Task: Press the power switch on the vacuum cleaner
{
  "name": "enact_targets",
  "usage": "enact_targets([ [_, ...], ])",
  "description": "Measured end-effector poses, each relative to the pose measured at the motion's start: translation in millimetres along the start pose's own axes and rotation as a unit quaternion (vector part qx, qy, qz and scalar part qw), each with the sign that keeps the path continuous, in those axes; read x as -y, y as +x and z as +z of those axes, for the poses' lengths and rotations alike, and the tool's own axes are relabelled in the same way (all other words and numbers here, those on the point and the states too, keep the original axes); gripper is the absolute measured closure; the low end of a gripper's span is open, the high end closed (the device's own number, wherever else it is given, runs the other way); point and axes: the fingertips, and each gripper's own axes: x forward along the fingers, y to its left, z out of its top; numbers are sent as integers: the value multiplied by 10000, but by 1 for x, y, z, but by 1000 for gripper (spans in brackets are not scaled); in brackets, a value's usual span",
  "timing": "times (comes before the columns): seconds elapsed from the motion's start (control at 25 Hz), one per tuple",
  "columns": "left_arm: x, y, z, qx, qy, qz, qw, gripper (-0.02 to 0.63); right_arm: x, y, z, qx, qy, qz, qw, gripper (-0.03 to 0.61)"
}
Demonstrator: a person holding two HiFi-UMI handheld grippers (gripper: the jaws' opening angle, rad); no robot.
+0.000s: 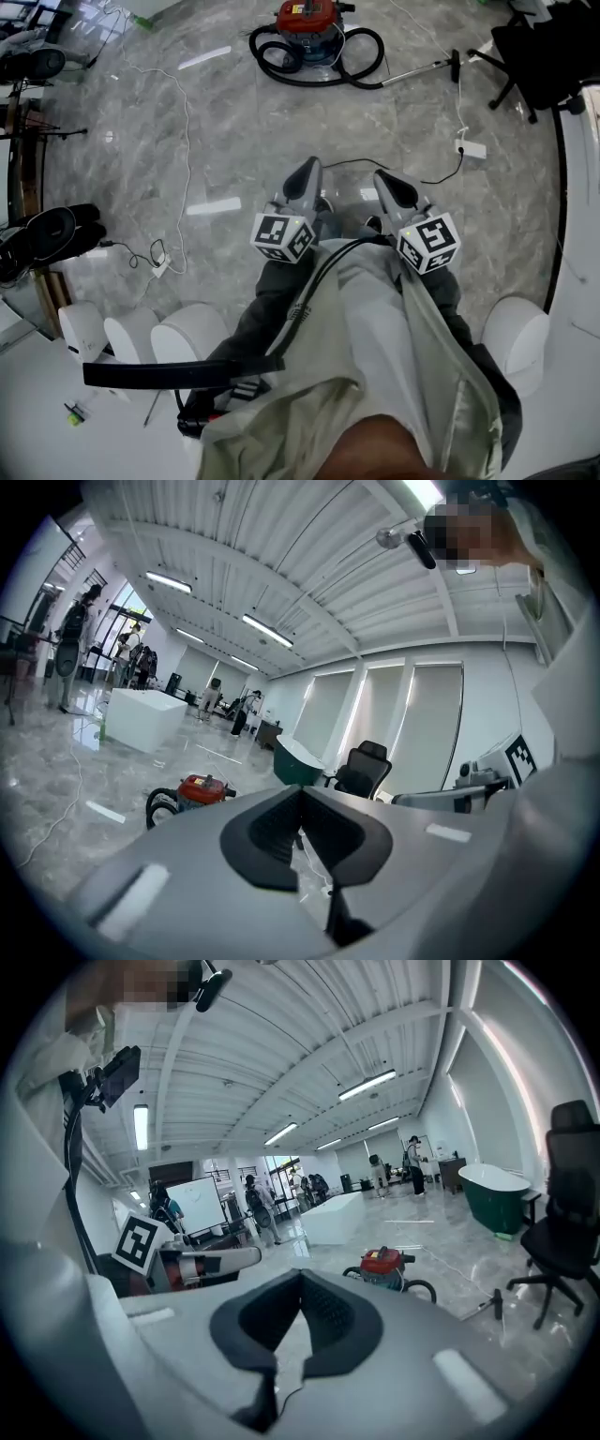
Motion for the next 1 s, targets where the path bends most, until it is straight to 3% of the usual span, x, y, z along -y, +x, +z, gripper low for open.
enact_targets([
  [0.2,26,-12,-14,155,-132,85,9998,609,-1,-18,-7,26,-228,92,9997,578],
  [0.52,20,-42,-21,260,-192,585,9978,609,-18,-22,-8,-8,-516,349,9981,578],
  [1.0,40,-36,-32,167,-242,390,9988,609,-17,-48,-8,131,-587,230,9979,578],
])
